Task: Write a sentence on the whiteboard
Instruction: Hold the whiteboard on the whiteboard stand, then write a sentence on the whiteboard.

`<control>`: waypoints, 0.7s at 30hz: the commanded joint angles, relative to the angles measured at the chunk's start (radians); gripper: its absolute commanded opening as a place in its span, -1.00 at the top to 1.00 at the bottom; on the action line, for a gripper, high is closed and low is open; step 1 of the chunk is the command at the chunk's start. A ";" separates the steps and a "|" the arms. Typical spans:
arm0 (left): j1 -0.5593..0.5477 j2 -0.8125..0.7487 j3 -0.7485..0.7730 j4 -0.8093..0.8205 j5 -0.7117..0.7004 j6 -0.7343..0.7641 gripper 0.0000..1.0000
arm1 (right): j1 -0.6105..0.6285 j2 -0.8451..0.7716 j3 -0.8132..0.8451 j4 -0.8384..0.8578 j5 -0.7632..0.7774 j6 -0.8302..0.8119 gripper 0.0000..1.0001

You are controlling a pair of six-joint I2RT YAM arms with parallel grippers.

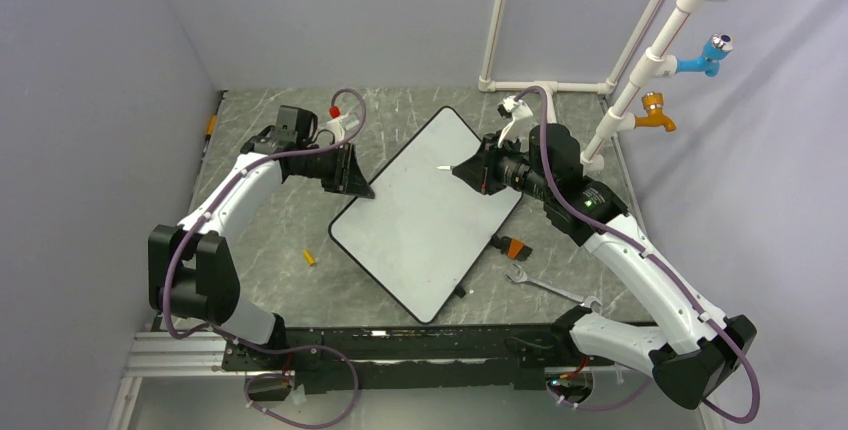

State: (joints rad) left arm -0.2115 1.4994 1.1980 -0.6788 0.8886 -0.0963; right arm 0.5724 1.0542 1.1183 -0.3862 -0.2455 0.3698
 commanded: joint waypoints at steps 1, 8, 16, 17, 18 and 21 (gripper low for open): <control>-0.009 0.002 0.009 -0.005 0.028 0.017 0.60 | -0.002 -0.012 0.001 0.059 -0.017 -0.001 1.00; -0.019 0.000 0.023 -0.021 0.015 0.031 1.00 | -0.002 -0.026 -0.044 0.102 -0.080 -0.016 1.00; -0.030 -0.024 0.038 -0.021 -0.018 0.026 1.00 | -0.001 -0.044 -0.126 0.186 -0.222 -0.030 1.00; -0.031 -0.027 0.038 -0.021 -0.026 0.025 1.00 | -0.002 -0.042 -0.133 0.192 -0.240 -0.031 1.00; -0.032 -0.030 0.039 -0.021 -0.032 0.023 1.00 | -0.002 -0.038 -0.139 0.197 -0.255 -0.034 1.00; -0.035 -0.041 0.043 -0.022 -0.055 0.019 1.00 | 0.000 -0.021 -0.146 0.202 -0.301 -0.043 1.00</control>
State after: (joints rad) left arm -0.2195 1.4982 1.2114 -0.7025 0.9077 -0.1284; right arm 0.5724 1.0317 0.9787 -0.2626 -0.4534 0.3531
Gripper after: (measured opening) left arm 0.040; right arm 0.131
